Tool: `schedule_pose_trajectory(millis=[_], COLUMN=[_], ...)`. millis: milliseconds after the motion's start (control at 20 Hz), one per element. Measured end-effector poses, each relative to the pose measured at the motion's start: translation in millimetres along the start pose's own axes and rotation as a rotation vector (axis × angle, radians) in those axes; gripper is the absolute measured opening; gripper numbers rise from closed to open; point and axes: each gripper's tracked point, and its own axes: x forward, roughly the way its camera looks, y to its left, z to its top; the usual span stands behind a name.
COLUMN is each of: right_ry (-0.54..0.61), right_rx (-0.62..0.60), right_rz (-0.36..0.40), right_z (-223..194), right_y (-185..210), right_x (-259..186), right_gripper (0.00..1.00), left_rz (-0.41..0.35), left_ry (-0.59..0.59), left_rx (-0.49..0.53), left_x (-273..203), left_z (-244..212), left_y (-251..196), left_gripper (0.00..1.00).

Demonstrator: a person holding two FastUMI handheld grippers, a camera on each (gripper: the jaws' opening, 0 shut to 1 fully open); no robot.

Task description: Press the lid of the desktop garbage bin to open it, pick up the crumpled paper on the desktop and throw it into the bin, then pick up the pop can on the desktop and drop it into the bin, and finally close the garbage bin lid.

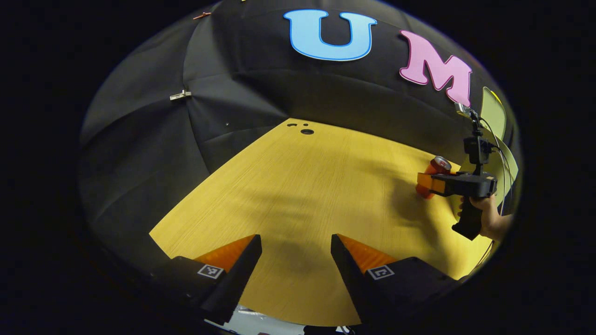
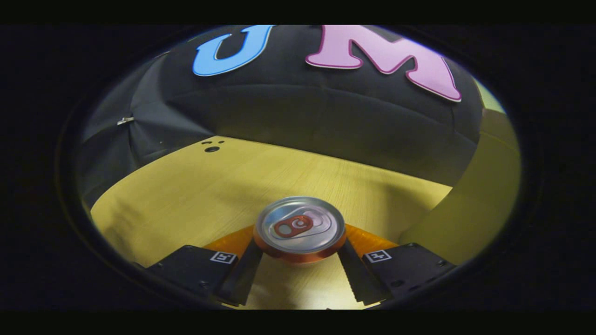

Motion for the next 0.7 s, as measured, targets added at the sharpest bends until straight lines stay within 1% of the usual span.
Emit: schedule_pose_trajectory(millis=[50,100,150,200,350,550,600,650,700], right_ry=[-0.009,-0.024,-0.031,-0.033,-0.093,-0.159,-0.182,-0.205,-0.227], right_rx=[-0.013,-0.035,-0.054,-0.068,-0.091,-0.073,-0.063,-0.059,-0.055], right_rz=[0.012,0.025,0.037,0.053,0.095,0.131,0.138,0.137,0.131], right_z=[3.1,9.2,15.0,22.0,50.9,89.9,101.5,112.9,123.7], right_y=[2.5,4.6,7.3,10.8,21.7,21.7,20.0,14.7,8.4], right_x=[-8.3,-21.5,-32.5,-57.1,-107.5,-155.0,-165.7,-176.8,-185.0], right_gripper=[0.84,0.84,0.8,0.84,0.84,0.84,0.87,0.84,0.84], left_rz=[-0.002,-0.002,-0.009,-0.019,-0.033,-0.044,-0.045,-0.049,-0.054], left_ry=[-0.007,-0.012,-0.024,-0.042,-0.057,-0.077,-0.078,-0.076,-0.073], left_rx=[-0.004,-0.014,-0.023,-0.024,-0.009,-0.004,-0.003,-0.004,-0.005], left_x=[1.1,1.4,1.5,-0.3,-1.3,-9.8,-11.3,-12.4,-13.1], left_z=[2.7,7.3,13.5,17.8,26.2,32.7,32.7,31.5,31.0], left_y=[-1.8,-4.2,-9.3,-12.9,-21.7,-27.5,-29.6,-31.7,-35.1], left_gripper=[0.96,1.0,0.96,0.96,0.96,0.96,0.96,0.96,0.96])
